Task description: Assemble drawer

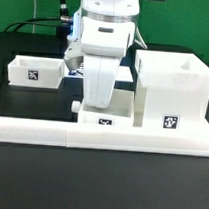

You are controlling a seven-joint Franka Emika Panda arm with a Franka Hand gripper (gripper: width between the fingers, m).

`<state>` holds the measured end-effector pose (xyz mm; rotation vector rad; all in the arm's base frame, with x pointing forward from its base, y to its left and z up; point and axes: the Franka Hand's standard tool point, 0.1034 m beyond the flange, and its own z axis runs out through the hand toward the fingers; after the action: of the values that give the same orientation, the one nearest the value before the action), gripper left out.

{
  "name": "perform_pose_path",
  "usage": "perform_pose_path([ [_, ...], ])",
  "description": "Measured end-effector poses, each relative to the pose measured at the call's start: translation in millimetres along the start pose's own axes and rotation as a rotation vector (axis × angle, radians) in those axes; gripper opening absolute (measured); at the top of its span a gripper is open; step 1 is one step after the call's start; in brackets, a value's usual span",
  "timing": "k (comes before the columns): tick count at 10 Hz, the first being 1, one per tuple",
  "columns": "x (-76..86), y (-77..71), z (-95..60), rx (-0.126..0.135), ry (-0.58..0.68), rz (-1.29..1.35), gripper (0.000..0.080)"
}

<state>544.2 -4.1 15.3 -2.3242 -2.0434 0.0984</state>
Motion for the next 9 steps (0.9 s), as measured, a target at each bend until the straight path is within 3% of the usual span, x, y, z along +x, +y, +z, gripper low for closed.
perform_pose_path([
  [5, 2.2, -0.4, 4.4, -0.061, 0.012, 0.020, 0.0041],
  [9, 9.1, -1.8, 3.4, -0.077, 0.003, -0.048, 0.0041],
])
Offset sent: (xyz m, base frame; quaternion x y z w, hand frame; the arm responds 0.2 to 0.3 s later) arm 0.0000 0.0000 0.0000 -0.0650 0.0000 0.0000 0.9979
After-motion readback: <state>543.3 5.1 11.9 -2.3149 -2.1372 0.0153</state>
